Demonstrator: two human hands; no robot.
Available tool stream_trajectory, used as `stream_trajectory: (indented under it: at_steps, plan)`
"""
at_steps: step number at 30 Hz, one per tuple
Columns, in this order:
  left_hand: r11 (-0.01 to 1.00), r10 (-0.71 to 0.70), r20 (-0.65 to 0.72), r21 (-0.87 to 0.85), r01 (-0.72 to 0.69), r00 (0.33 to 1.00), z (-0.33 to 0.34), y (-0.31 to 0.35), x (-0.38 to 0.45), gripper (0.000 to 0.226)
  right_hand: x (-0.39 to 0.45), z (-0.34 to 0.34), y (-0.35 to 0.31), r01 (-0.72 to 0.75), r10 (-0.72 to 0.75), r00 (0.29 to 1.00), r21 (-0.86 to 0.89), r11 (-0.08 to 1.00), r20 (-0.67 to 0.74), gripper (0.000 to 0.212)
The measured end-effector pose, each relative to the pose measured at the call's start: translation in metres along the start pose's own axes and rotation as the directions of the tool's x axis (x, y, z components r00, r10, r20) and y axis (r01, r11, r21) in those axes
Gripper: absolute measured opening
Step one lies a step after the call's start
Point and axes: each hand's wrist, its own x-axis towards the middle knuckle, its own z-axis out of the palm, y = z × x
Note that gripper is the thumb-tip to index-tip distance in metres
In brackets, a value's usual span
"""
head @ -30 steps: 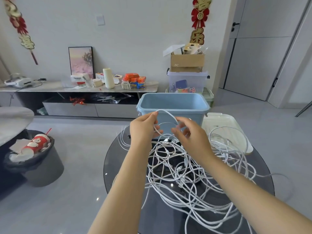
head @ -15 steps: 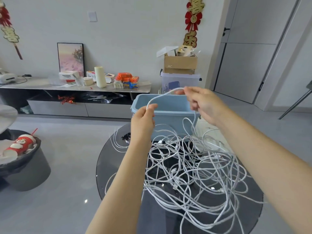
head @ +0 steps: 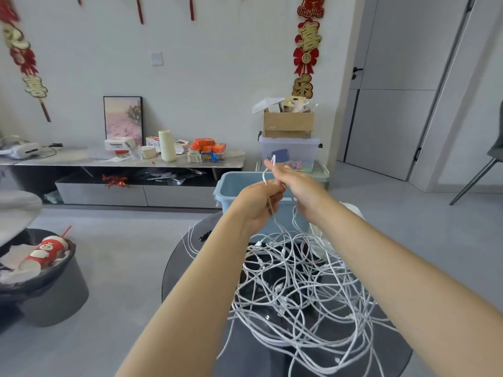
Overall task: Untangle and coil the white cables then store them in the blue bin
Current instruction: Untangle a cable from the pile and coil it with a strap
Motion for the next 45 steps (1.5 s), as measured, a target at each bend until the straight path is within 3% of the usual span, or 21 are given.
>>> stream_trajectory:
  at_steps: [3, 7, 10, 12, 14, 18, 21, 24, 28, 30, 32, 36, 39, 42, 45]
  plan:
    - [0.996, -0.039, -0.078, -0.086, 0.033, 0.996, 0.002, 0.003, -0.002, 0.026, -0.008, 0.003, 0.006, -0.076, 0.077, 0.997, 0.042, 0.996, -0.023, 0.036]
    - [0.939, -0.035, -0.277, -0.338, -0.064, 0.96, -0.005, 0.019, 0.006, 0.032, -0.032, 0.008, 0.024, -0.066, 0.065, 0.99, 0.001, 0.998, 0.124, 0.041]
    - [0.953, 0.015, -0.393, -0.273, -0.132, 0.919, -0.019, 0.028, 0.011, 0.031, -0.045, -0.003, 0.043, 0.031, 0.073, 0.962, -0.371, 0.928, 0.263, 0.05]
    - [0.975, 0.06, -0.446, -0.165, -0.149, 0.893, -0.029, 0.029, 0.013, 0.03, -0.045, -0.015, 0.05, 0.101, 0.088, 0.953, -0.578, 0.81, 0.289, 0.037]
    - [0.979, 0.085, -0.481, -0.123, -0.163, 0.873, -0.038, 0.027, 0.015, 0.031, -0.039, -0.031, 0.049, 0.116, 0.09, 0.958, -0.654, 0.747, 0.272, 0.024]
    - [0.97, 0.09, -0.537, -0.144, -0.197, 0.839, -0.047, 0.019, 0.013, 0.029, -0.025, -0.059, 0.029, 0.073, 0.136, 0.944, -0.595, 0.801, 0.3, 0.016]
    - [0.919, 0.0, -0.548, -0.331, -0.217, 0.837, -0.046, 0.012, 0.014, 0.028, -0.018, -0.063, 0.002, 0.066, 0.028, 0.979, -0.439, 0.896, 0.203, 0.016]
    - [0.788, -0.088, -0.437, -0.581, -0.206, 0.895, -0.038, 0.005, 0.01, 0.023, -0.011, -0.066, -0.022, 0.019, -0.013, 0.999, -0.177, 0.984, 0.035, 0.018]
    - [0.799, -0.154, -0.271, -0.6, -0.041, 0.95, -0.015, -0.008, 0.0, 0.026, -0.003, -0.064, -0.043, -0.011, -0.008, 0.992, -0.147, 0.989, -0.129, 0.022]
    - [0.834, -0.174, -0.168, -0.55, 0.054, 0.97, -0.003, -0.013, -0.004, 0.028, 0.002, -0.061, -0.048, -0.071, 0.063, 0.985, -0.045, 0.996, -0.163, 0.023]
    - [0.9, -0.176, -0.09, -0.418, 0.124, 0.98, 0.008, -0.017, -0.005, 0.038, 0.004, -0.056, -0.051, -0.165, 0.187, 0.973, 0.163, 0.973, -0.135, 0.023]
    - [0.996, -0.088, 0.037, -0.006, 0.088, 0.995, 0.032, -0.024, -0.01, 0.032, 0.005, -0.047, -0.049, -0.212, 0.261, 0.963, 0.43, 0.878, -0.06, 0.027]
    - [0.981, 0.017, 0.031, 0.195, -0.022, 0.999, 0.04, -0.028, -0.013, 0.018, 0.004, -0.04, -0.043, -0.197, 0.274, 0.96, 0.546, 0.814, -0.063, 0.029]
    - [0.969, 0.075, -0.041, 0.238, -0.063, 0.996, 0.04, -0.03, -0.015, 0.011, 0.002, -0.037, -0.035, -0.196, 0.303, 0.95, 0.6, 0.776, -0.081, 0.027]
    - [0.889, 0.113, -0.027, 0.45, -0.089, 0.993, 0.033, -0.033, -0.015, 0.009, 0.0, -0.038, -0.026, -0.199, 0.318, 0.945, 0.631, 0.75, -0.079, 0.025]
